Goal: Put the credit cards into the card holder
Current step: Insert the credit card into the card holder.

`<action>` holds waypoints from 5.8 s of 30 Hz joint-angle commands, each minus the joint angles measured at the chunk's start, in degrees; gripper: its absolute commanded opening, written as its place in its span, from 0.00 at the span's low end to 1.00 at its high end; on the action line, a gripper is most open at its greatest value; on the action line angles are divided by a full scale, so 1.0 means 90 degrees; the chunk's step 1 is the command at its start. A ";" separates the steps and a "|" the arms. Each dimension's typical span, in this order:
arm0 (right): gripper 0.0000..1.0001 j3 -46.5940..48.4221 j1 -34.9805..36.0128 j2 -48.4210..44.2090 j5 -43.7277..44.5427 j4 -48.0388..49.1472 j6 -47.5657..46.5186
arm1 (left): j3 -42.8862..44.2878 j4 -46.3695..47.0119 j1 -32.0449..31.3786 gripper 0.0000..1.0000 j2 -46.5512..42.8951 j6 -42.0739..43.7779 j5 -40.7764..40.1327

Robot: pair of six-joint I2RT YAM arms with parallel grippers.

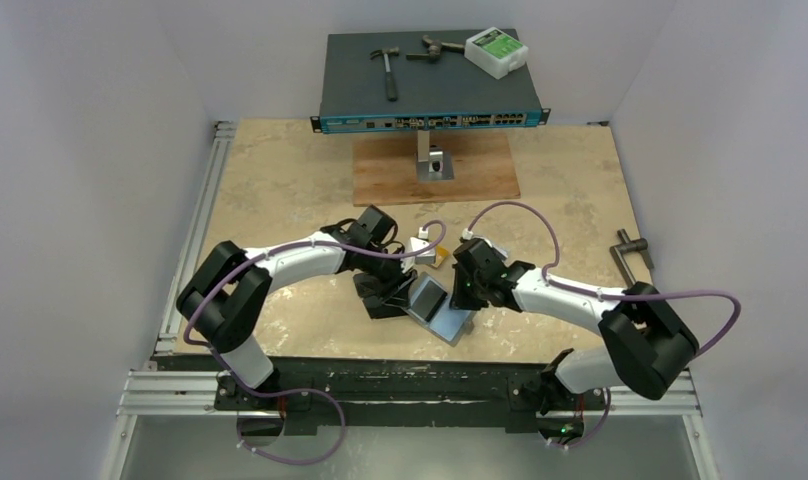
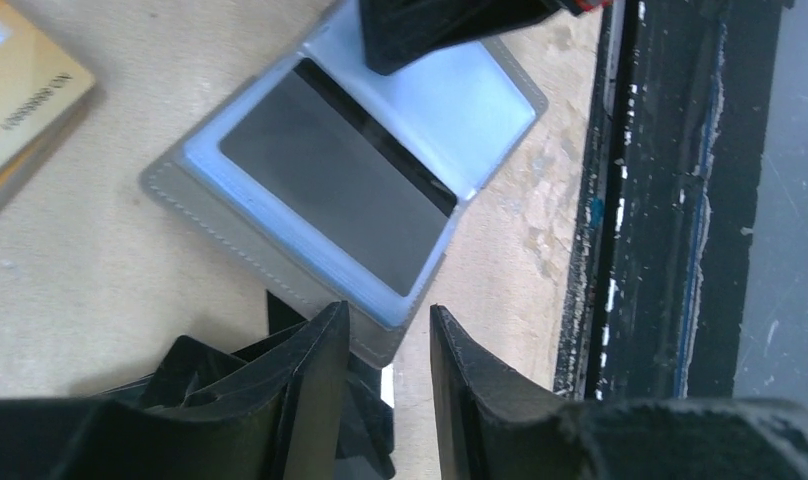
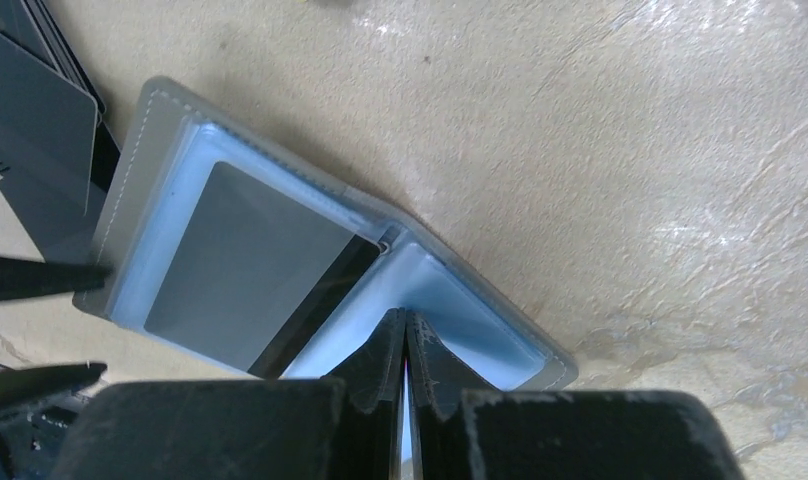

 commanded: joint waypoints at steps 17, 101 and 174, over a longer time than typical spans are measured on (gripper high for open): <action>0.00 -0.0204 0.0146 -0.0040 -0.0850 0.1106 0.0537 | -0.0364 -0.0273 -0.0174 0.35 -0.0201 0.0533 0.0974; 0.00 -0.0038 0.0208 -0.0617 -0.0516 0.0314 0.0475 | -0.1006 0.1068 -0.0379 0.26 -0.0200 0.1437 -0.0127; 0.99 0.2879 -0.1580 0.1417 -0.0678 0.0545 -0.1977 | -0.0284 -0.1385 0.1973 1.00 -0.3532 0.0730 -0.1843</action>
